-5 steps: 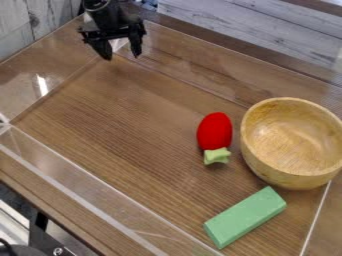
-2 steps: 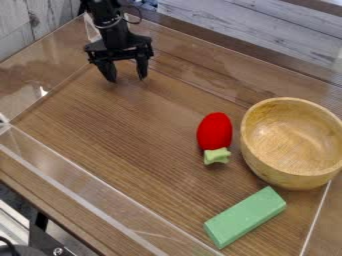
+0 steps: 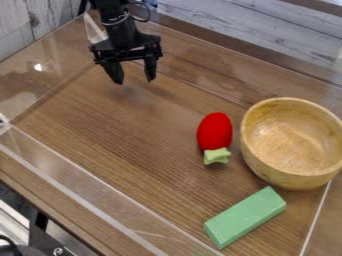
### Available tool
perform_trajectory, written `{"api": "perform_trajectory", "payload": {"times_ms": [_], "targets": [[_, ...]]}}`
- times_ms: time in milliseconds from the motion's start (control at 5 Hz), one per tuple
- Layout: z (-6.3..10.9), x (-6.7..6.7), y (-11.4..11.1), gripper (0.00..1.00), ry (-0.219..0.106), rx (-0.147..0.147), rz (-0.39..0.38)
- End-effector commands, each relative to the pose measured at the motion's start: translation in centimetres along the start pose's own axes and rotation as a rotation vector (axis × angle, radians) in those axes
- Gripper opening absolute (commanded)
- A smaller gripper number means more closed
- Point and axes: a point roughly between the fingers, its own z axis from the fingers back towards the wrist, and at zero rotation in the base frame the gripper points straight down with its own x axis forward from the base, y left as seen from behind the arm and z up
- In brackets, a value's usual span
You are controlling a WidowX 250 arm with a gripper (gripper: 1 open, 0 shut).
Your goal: Move the red object to the right side of the table
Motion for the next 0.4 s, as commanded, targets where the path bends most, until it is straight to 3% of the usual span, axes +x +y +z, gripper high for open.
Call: {"api": "perform_trajectory", "payload": {"times_ms": [0,200], "targets": [[3.2,0.8,-1.1,1.0,-0.052,-0.017,-0.073],[2.9,-0.8,-1.7,1.0,-0.029,-0.015,-0.054]]}}
